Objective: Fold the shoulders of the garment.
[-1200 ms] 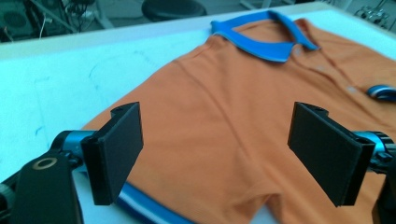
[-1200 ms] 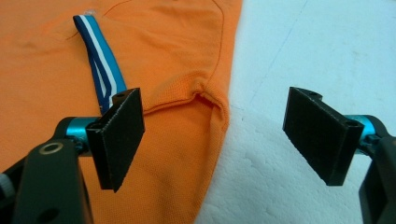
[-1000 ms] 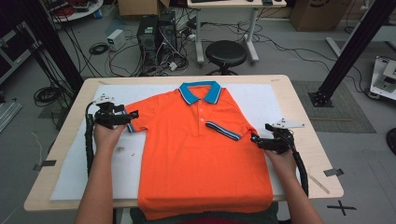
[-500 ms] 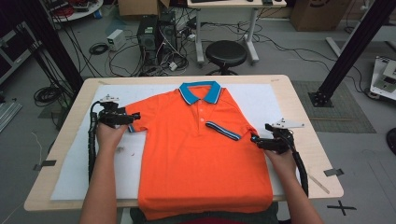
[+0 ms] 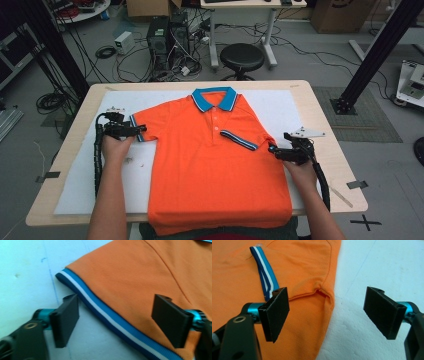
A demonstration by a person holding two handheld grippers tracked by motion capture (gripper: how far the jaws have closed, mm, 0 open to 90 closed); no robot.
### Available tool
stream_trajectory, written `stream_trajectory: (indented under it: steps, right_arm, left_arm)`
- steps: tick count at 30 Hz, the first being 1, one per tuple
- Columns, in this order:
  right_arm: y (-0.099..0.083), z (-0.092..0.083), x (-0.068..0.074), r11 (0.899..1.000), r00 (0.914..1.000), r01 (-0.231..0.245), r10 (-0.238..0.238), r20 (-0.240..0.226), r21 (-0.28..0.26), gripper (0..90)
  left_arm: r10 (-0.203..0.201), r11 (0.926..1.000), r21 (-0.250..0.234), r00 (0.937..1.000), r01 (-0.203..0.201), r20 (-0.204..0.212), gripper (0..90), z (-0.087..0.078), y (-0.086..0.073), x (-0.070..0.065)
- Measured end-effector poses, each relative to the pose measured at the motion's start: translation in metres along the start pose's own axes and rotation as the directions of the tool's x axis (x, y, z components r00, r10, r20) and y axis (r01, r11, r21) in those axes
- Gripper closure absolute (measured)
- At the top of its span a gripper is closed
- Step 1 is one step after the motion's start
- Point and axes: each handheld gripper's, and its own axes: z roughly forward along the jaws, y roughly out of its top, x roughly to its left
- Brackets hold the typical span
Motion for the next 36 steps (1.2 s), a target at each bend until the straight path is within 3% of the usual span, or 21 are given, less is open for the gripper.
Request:
stream_trajectory:
  steps: [4,10,13,20,26,31,36]
  right_arm:
    - [0.0,0.0,0.0,1.0,1.0,0.002,-0.002,0.001,0.0,21.2]
    - [0.0,0.001,0.001,1.0,1.0,0.007,-0.007,0.004,0.004,21.2]
    - [0.0,0.001,0.001,1.0,1.0,0.008,-0.008,0.005,0.004,21.2]
    - [0.0,0.001,0.001,1.0,1.0,0.008,-0.008,0.003,0.005,21.2]
    - [0.0,0.001,0.001,1.0,0.9999,0.01,-0.01,0.004,0.007,21.2]
    - [0.0,0.001,0.001,1.0,0.9999,0.01,-0.01,0.003,0.008,21.2]
    - [0.0,0.001,0.001,1.0,0.9999,0.01,-0.01,0.003,0.009,21.2]
  left_arm:
    - [0.056,0.9984,0.013,0.9957,-0.055,-0.073,39.2,-0.001,0.0,-0.005]
    - [0.092,0.9957,0.001,0.9953,-0.092,-0.03,70.1,0.002,-0.001,-0.017]
    - [0.135,0.9908,0.012,0.9898,-0.135,-0.044,78.5,0.005,0.002,-0.025]
    - [0.175,0.9842,-0.023,0.9841,-0.176,-0.032,80.8,0.001,0.012,-0.039]
    - [0.219,0.9723,-0.081,0.9756,-0.219,-0.019,80.9,-0.006,0.022,-0.058]
    - [0.27,0.9579,-0.104,0.9628,-0.268,0.009,80.8,-0.008,0.033,-0.078]
    - [0.322,0.94,-0.129,0.946,-0.316,0.034,80.8,-0.008,0.042,-0.102]
